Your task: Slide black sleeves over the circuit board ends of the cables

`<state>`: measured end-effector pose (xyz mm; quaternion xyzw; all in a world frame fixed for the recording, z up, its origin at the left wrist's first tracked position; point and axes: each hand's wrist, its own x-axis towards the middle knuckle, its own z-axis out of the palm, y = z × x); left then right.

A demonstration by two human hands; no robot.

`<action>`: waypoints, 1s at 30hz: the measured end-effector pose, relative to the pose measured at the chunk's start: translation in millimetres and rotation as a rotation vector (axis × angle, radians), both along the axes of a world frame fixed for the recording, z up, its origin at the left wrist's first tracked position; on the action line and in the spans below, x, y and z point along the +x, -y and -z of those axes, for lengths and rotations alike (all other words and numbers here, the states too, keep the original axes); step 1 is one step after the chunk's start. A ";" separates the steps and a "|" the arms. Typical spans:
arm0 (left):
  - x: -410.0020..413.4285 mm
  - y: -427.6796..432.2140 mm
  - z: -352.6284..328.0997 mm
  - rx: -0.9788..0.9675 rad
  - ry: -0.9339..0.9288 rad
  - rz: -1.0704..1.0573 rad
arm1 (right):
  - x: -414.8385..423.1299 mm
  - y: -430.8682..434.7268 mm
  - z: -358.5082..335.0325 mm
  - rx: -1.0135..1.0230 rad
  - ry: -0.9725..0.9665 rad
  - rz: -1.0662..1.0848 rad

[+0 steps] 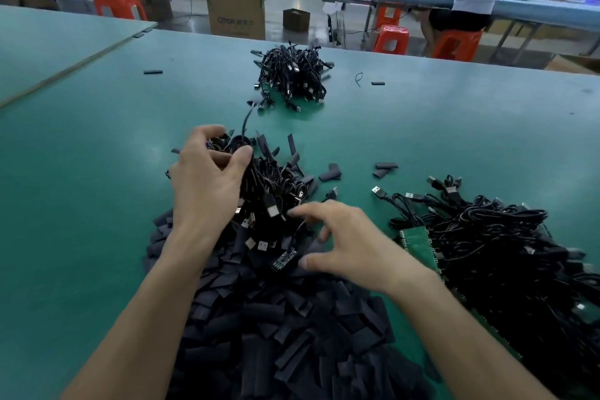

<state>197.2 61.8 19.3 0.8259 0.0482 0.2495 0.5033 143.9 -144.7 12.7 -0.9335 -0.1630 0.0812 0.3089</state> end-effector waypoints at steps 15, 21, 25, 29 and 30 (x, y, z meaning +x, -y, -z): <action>-7.9 8.8 -2.1 0.256 -0.213 0.167 | 0.5 -5.9 9.0 -0.095 0.092 -0.145; -8.8 11.2 -3.0 0.272 -0.163 0.124 | -4.3 -10.6 12.7 -0.142 0.087 -0.154; -6.6 10.2 -5.0 0.238 -0.059 0.101 | -3.3 -7.3 11.9 -0.156 0.058 -0.184; -5.2 10.3 -3.5 0.189 -0.008 0.123 | -1.1 -4.2 16.8 -0.101 0.026 -0.158; -5.5 10.8 -4.1 0.171 0.008 0.132 | -0.5 -4.1 17.8 -0.096 0.035 -0.155</action>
